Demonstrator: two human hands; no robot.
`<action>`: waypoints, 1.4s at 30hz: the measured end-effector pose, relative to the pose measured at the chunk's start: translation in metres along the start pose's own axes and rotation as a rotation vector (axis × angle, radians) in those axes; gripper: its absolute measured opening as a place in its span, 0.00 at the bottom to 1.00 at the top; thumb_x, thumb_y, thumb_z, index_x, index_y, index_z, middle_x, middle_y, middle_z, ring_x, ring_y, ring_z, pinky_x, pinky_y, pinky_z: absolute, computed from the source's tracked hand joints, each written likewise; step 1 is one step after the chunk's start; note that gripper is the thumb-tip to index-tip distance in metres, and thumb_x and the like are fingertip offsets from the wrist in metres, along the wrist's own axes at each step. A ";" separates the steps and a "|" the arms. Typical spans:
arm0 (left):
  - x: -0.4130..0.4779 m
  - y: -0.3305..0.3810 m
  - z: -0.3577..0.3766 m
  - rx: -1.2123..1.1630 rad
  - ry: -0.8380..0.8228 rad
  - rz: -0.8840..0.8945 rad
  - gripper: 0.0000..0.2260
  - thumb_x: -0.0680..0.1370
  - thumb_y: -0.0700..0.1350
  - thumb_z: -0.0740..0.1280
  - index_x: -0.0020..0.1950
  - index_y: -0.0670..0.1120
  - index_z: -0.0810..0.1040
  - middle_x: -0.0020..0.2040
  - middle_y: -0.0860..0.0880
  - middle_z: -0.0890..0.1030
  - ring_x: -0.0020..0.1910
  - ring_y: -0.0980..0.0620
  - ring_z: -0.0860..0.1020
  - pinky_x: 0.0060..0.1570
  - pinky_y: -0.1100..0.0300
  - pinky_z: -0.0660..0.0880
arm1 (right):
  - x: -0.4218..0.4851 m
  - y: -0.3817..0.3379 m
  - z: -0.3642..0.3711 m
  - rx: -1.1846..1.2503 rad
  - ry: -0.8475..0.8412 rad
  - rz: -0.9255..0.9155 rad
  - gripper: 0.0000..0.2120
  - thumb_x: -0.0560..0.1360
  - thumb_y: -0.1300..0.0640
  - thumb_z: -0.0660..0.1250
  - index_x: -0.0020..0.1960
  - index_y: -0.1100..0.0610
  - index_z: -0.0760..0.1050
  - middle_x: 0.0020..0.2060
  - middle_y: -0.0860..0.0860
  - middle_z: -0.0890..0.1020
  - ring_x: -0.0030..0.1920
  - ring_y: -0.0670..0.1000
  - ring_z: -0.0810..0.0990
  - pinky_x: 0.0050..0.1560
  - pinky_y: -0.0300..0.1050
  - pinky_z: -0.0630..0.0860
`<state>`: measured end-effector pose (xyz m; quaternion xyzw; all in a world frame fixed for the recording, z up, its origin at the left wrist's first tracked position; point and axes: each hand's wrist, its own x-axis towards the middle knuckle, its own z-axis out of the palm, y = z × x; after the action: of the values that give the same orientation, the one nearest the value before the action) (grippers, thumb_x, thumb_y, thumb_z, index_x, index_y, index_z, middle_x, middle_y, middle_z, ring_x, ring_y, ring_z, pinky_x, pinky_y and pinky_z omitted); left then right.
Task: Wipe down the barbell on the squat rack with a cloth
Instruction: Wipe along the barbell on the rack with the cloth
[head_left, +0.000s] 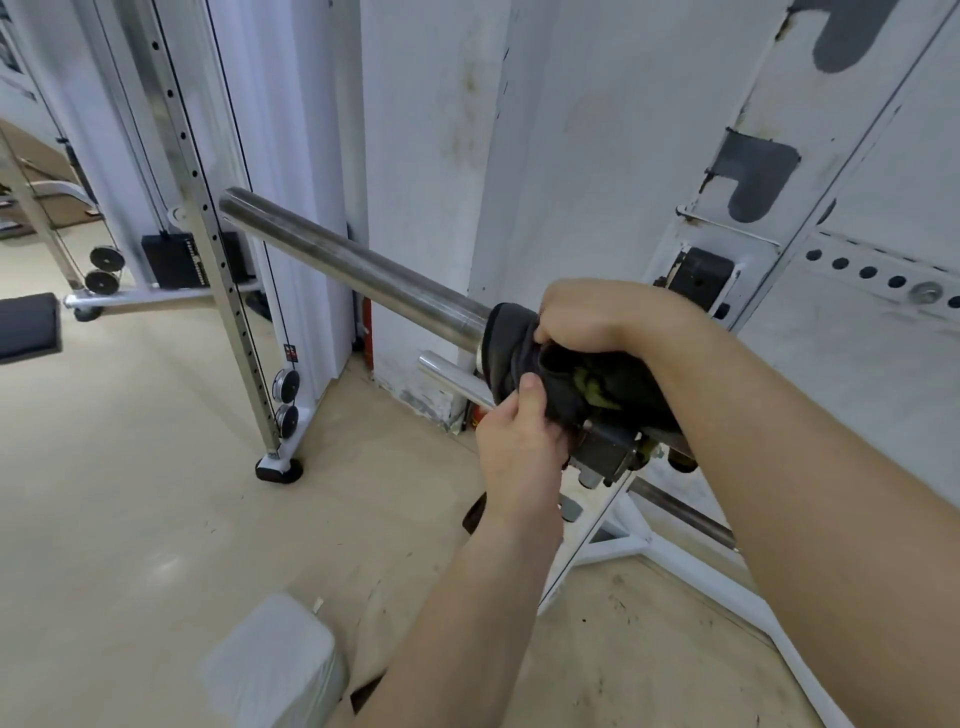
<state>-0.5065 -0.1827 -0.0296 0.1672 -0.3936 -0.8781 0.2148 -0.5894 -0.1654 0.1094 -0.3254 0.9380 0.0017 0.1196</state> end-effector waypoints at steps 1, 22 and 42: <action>-0.002 0.001 0.000 0.024 -0.006 0.031 0.09 0.81 0.52 0.62 0.50 0.48 0.75 0.44 0.45 0.73 0.45 0.47 0.70 0.47 0.52 0.69 | 0.001 -0.003 -0.004 0.032 -0.009 0.018 0.14 0.80 0.62 0.58 0.36 0.58 0.70 0.36 0.55 0.74 0.39 0.56 0.71 0.32 0.45 0.63; 0.025 -0.003 0.003 -0.122 0.081 -0.230 0.13 0.82 0.42 0.59 0.60 0.38 0.79 0.50 0.40 0.80 0.50 0.43 0.79 0.46 0.52 0.77 | -0.036 -0.006 0.063 -0.143 0.492 0.005 0.07 0.80 0.54 0.60 0.44 0.55 0.67 0.34 0.50 0.68 0.37 0.55 0.71 0.38 0.48 0.65; -0.107 0.029 0.078 0.707 -0.164 0.558 0.14 0.80 0.54 0.65 0.39 0.48 0.76 0.29 0.56 0.74 0.30 0.58 0.71 0.33 0.63 0.68 | -0.173 0.084 0.060 0.818 0.866 0.008 0.11 0.83 0.56 0.58 0.47 0.48 0.77 0.41 0.44 0.82 0.42 0.43 0.79 0.41 0.39 0.72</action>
<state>-0.4445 -0.0971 0.0553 0.0478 -0.7148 -0.6086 0.3411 -0.4965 0.0110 0.0841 -0.2202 0.8271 -0.4924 -0.1582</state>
